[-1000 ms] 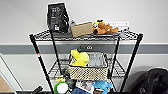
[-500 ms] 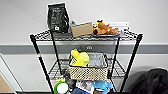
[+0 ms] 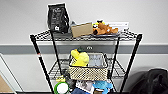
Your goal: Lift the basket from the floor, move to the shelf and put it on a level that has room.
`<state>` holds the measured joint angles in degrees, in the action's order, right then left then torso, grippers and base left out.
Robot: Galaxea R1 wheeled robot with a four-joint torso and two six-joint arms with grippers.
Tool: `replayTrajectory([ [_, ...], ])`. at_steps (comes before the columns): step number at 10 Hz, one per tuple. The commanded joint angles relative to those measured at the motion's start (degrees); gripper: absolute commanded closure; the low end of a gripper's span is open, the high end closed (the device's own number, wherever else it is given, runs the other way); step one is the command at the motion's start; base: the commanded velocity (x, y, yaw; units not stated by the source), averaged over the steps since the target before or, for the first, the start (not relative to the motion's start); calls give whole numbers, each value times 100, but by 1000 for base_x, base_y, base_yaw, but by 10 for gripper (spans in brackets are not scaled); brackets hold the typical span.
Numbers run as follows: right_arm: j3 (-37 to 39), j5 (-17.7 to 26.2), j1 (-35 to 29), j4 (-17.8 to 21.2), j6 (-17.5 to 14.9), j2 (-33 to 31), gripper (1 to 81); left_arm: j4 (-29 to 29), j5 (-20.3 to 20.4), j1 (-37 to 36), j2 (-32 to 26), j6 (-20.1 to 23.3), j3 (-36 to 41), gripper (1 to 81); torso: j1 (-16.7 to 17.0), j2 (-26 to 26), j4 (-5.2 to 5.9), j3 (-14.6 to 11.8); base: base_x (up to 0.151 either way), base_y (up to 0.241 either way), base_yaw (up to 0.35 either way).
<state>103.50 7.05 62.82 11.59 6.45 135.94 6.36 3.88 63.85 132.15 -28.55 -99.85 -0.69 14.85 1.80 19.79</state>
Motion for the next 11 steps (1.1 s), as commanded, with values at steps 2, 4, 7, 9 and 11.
replayTrajectory([
  [2,1081,227,244,-675,-21,725,10,558,-89,395,1163,34,-1534,10,0,2,0,0,0,0,0],
  [4,1688,227,482,-877,-30,1130,10,673,-89,580,1718,34,-2335,10,2,4,0,-2,0,0,0],
  [7,2402,218,702,-1089,-30,1641,10,735,-142,756,2203,34,-2961,10,7,6,0,-5,0,0,0],
  [9,2937,227,790,-1238,-30,2018,10,744,-159,887,2694,34,-3662,10,9,9,0,-7,0,0,0],
  [11,3298,227,869,-1361,-30,2317,10,769,-150,1029,3177,34,-4453,10,11,9,0,-9,0,0,0],
])
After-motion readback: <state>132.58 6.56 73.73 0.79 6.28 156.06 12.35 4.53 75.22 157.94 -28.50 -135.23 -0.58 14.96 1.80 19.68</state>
